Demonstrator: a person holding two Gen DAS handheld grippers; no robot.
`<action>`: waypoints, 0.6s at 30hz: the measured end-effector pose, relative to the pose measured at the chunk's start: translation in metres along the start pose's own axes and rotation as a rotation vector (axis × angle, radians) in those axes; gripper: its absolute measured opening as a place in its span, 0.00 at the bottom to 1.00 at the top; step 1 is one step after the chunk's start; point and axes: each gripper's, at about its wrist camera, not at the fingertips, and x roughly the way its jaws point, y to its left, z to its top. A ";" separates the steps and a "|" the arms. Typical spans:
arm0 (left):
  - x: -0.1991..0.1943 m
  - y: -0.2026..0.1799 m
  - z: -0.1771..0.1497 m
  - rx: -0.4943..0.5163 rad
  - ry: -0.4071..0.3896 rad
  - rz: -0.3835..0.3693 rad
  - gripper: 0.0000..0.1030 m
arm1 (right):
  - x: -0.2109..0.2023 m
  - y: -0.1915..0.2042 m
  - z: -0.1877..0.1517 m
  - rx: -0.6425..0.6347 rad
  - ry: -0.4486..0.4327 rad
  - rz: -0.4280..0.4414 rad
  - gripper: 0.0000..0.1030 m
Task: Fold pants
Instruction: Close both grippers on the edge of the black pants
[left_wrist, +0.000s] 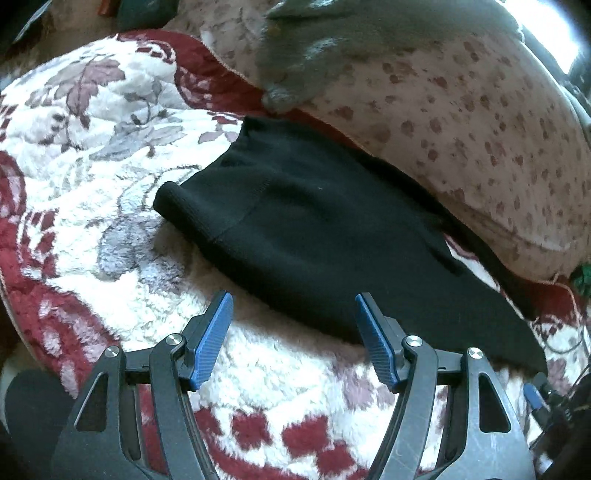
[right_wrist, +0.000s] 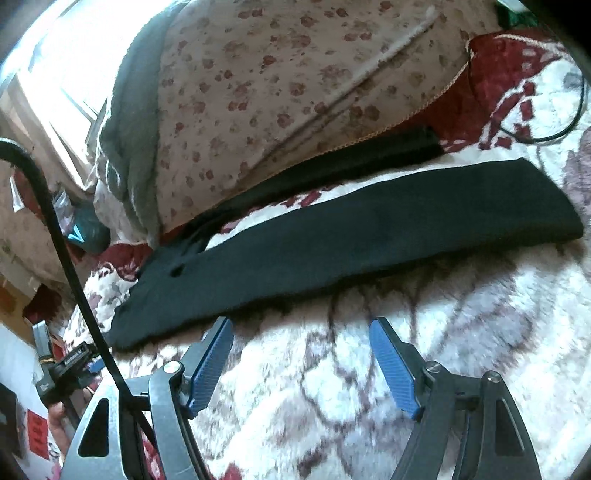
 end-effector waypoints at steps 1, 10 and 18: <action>0.003 -0.001 0.002 -0.004 0.002 0.001 0.67 | 0.002 -0.001 0.002 0.003 -0.008 0.001 0.73; 0.029 -0.011 0.018 0.002 0.006 0.028 0.67 | 0.019 -0.011 0.022 0.012 -0.050 0.012 0.73; 0.046 -0.020 0.033 0.014 0.018 0.015 0.67 | 0.023 -0.031 0.040 0.071 -0.099 0.014 0.54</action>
